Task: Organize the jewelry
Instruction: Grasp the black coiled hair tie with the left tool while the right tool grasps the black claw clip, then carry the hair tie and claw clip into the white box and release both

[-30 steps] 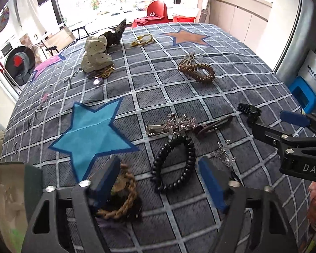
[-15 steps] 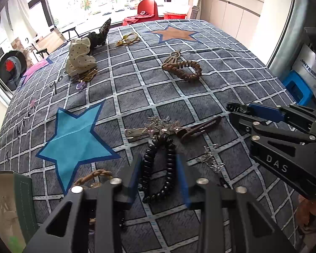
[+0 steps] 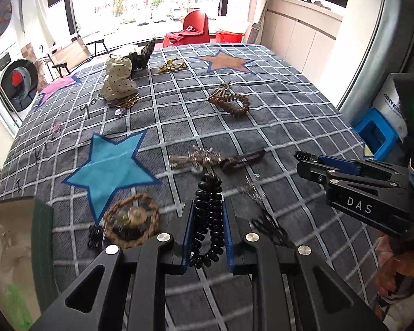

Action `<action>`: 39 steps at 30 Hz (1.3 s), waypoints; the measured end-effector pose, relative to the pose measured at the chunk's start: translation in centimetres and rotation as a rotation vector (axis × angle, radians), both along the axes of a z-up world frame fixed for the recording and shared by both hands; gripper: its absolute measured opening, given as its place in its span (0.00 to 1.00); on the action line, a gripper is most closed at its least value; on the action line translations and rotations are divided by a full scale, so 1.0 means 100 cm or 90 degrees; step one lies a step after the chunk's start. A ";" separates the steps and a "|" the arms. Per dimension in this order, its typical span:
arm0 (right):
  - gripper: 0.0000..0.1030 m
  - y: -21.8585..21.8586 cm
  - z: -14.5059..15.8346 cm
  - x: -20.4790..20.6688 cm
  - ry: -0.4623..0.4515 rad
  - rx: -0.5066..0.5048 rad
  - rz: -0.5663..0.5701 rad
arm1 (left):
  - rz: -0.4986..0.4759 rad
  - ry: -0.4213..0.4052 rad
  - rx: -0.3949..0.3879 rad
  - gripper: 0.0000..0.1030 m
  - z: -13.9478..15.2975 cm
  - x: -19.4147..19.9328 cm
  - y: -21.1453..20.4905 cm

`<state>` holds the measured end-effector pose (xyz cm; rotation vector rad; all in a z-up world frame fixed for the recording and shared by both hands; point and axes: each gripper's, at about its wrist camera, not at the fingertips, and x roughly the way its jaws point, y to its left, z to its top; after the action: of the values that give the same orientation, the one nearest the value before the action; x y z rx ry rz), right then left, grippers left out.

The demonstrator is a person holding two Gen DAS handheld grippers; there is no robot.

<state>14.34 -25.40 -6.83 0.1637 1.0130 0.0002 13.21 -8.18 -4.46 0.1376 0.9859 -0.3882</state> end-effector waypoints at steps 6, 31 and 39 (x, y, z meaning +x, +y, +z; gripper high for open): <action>0.39 0.005 0.006 -0.031 0.004 0.033 0.002 | 0.005 0.002 -0.017 0.21 0.006 -0.035 0.012; 0.39 0.093 0.016 -0.124 0.024 0.044 0.087 | 0.078 -0.068 -0.013 0.21 0.023 -0.157 0.093; 0.39 0.147 0.027 -0.121 0.020 0.031 0.152 | 0.140 -0.078 -0.036 0.21 0.028 -0.165 0.140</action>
<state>2.25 -10.75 -4.17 0.0867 1.0599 0.2397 -3.31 5.82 -1.64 0.0008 0.8584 -0.2027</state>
